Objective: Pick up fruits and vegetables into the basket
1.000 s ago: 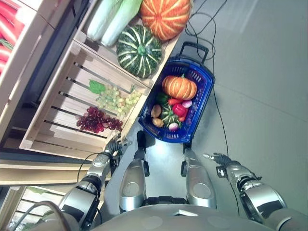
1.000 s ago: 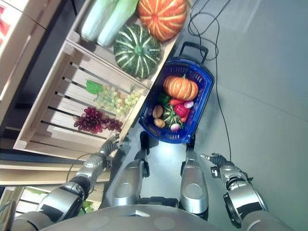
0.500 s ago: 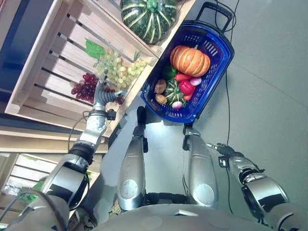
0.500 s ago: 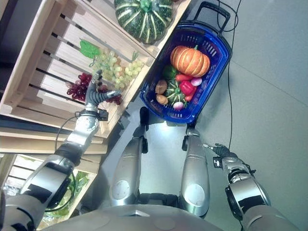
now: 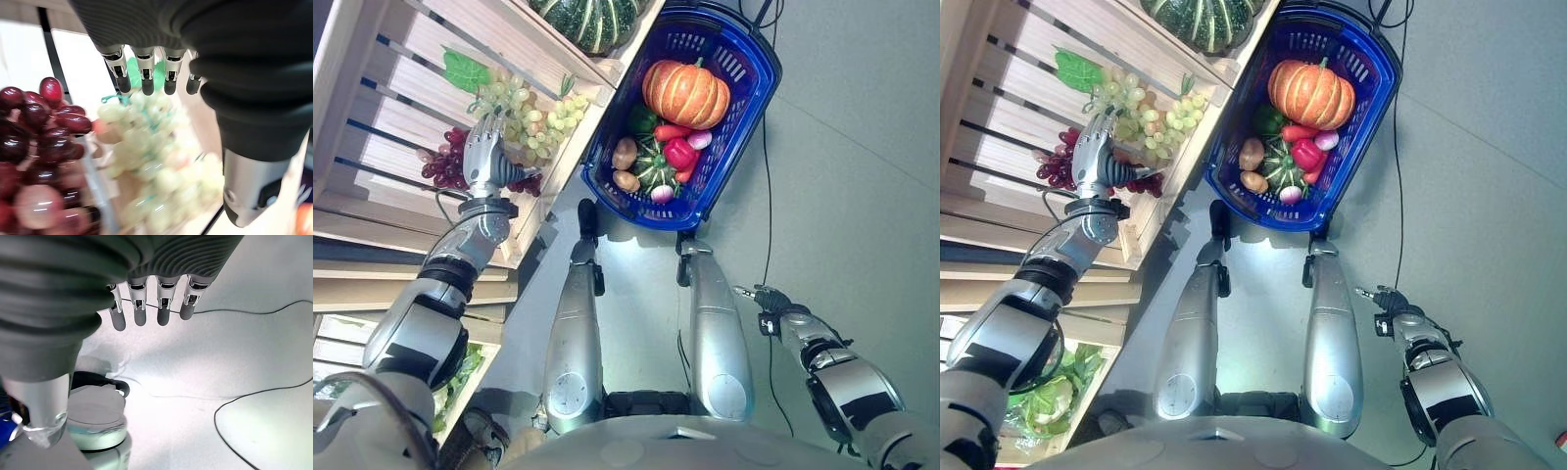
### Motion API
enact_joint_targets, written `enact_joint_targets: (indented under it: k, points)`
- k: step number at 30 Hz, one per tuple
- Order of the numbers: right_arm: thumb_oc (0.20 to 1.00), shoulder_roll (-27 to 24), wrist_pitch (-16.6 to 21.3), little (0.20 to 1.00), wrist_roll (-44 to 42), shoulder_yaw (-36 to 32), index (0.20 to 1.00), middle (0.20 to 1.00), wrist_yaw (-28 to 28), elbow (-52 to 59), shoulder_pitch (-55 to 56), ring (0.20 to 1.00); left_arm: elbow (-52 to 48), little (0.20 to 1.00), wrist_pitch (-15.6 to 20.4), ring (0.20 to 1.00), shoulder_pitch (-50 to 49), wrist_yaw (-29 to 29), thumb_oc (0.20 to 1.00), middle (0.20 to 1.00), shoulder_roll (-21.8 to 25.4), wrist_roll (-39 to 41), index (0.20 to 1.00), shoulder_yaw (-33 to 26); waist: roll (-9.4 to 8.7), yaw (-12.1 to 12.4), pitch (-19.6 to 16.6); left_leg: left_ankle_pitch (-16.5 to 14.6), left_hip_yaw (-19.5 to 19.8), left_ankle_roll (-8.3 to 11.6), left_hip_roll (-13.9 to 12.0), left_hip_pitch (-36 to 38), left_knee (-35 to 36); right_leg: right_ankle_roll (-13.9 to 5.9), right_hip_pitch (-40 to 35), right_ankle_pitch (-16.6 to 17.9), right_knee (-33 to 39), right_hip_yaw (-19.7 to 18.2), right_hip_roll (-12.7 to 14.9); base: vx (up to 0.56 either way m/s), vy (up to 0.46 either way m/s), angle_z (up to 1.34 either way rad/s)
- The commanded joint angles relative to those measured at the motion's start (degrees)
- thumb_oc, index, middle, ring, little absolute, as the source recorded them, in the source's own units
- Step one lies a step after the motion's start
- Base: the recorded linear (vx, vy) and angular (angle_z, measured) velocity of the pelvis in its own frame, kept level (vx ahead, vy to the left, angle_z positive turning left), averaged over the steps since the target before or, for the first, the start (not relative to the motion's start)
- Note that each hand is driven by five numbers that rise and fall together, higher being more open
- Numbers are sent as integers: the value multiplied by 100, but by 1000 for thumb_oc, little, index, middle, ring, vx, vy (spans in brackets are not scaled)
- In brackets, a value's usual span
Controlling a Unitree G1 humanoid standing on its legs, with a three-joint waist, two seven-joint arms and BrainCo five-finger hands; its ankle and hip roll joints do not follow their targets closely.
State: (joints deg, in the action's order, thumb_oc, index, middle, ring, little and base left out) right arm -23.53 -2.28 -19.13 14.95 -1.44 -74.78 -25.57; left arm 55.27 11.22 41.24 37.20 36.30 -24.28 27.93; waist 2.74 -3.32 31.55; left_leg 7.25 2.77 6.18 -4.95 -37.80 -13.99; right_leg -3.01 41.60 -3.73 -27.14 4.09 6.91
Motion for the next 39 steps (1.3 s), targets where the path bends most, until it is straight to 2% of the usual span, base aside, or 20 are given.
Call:
enact_joint_targets:
  k: [1,5,13,22,29,33,36,39]
  points:
    - [1000,-199,0,1000,-43,160,1000,1000,-18,115,301,1000,369,1000,-243,1000,-18,94,1000,1000,394,-598,1000,43,-180,43,-175,-673,-252,-408,267,-342,-859,197,-38,-41,-78,46,-351,-22,40,-4]
    - [1000,-243,-40,1000,-54,231,1000,1000,2,152,200,1000,833,1000,-497,1000,93,-9,1000,1000,436,-460,1000,263,-191,-18,-175,-650,-264,-384,247,-444,-875,213,64,-44,-88,39,-362,-24,43,-6]
    - [1000,-246,-58,1000,-81,302,1000,1000,17,196,59,1000,1509,1000,-664,1000,116,-207,1000,1000,341,-553,1000,414,-187,-49,-175,-592,-261,-347,272,-508,-787,222,107,-14,36,72,-365,-7,2,-1]
    - [1000,-332,-88,1000,-32,312,1000,1000,-57,177,-44,1000,1937,1000,-1412,1000,-112,-371,1000,1000,226,-531,1000,299,-196,-36,-175,-542,-257,-321,267,-535,-739,242,110,-12,95,81,-370,0,0,0]
    - [1000,-310,-82,1000,-68,348,1000,1000,-51,161,-95,1000,2087,1000,-1664,1000,-149,-411,1000,1000,188,-816,1000,225,-212,-30,-175,-517,-264,-310,254,-549,-690,251,120,-11,123,99,-383,1,-4,-3]
    - [1000,-309,-110,1000,-47,337,1000,1000,-59,188,-120,1000,2126,1000,-2218,1000,-164,-774,1000,1000,165,-1183,1000,369,-201,-34,-175,-520,-269,-305,264,-558,-692,252,117,-9,139,119,-374,1,-5,-1]
    - [1000,-306,-109,1000,-58,362,1000,1000,-67,192,-140,1000,2150,1000,-2372,1000,-239,-867,1000,1000,107,-1292,1000,341,-203,-34,-175,-517,-265,-306,264,-550,-688,260,107,-11,146,117,-378,0,0,0]
    - [1000,-318,-124,1000,-35,359,1000,1000,-82,187,-172,1000,2204,1000,-2552,1000,-303,-1274,1000,1000,48,-1299,1000,397,-199,-43,-175,-518,-270,-298,263,-567,-717,266,121,-12,128,117,-375,0,0,0]
